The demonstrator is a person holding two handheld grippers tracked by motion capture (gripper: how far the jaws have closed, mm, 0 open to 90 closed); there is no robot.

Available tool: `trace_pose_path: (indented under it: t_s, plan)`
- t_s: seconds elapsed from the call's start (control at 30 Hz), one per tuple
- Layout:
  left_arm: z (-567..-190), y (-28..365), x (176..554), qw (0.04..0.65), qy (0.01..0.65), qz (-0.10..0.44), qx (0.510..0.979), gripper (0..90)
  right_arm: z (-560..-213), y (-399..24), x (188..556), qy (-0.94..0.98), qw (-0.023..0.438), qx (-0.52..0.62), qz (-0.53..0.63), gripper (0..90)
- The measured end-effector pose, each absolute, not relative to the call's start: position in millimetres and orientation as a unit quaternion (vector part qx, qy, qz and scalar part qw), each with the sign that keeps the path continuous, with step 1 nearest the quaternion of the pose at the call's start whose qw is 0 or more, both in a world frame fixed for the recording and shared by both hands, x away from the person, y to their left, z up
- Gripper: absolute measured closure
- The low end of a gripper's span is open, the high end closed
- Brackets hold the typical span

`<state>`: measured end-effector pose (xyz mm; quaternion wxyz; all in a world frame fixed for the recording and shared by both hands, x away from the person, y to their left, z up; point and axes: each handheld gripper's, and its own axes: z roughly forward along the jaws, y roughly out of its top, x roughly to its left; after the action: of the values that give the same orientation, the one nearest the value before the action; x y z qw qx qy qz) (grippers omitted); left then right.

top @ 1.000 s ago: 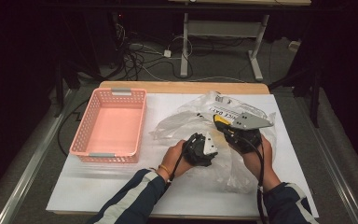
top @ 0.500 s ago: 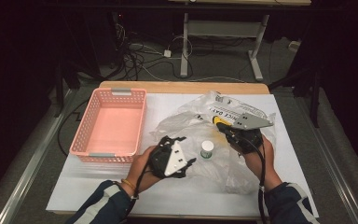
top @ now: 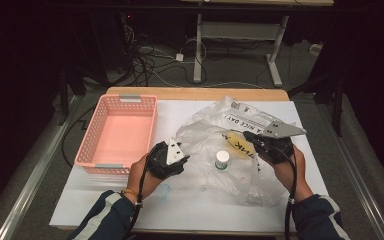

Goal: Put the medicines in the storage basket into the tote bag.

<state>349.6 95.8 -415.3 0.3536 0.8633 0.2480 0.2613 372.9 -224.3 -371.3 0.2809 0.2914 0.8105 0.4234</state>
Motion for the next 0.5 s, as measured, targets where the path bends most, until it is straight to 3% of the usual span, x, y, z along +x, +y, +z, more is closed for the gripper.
trace_pose_path:
  t_s: [0.03, 0.13, 0.5]
  plan:
    - [-415.2, 97.3, 350.7, 0.356, 0.244, 0.254, 0.866, 70.7, -372.1, -224.4, 373.4, 0.810, 0.282, 0.291, 0.423, 90.0]
    - [-416.4, 100.3, 352.7, 0.357, 0.240, 0.243, 0.869, 81.4, -375.7, -223.0, 374.6, 0.810, 0.279, 0.295, 0.423, 90.0]
    - [-419.3, 100.6, 354.0, 0.332, 0.251, 0.263, 0.871, 85.7, -371.3, -213.7, 363.6, 0.812, 0.278, 0.276, 0.433, 78.0]
